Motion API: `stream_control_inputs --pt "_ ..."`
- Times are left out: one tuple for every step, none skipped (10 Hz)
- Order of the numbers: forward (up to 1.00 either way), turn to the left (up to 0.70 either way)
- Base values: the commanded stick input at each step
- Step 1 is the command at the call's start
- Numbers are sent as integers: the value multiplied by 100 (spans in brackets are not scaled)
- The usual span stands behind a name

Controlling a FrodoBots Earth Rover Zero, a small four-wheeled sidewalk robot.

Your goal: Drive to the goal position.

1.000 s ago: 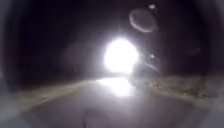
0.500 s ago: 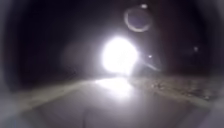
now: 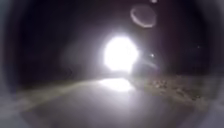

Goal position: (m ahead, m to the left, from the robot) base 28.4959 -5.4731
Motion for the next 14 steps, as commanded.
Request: stream_control_inputs --pt "100 18" --pt "100 16" --pt "100 13" --pt "100 9" --pt "100 7" --pt "100 5" --pt "100 5" --pt "100 5" --pt "100 5" --pt "100 5" --pt "100 5" --pt "100 4" --pt "100 4" --pt "100 4"
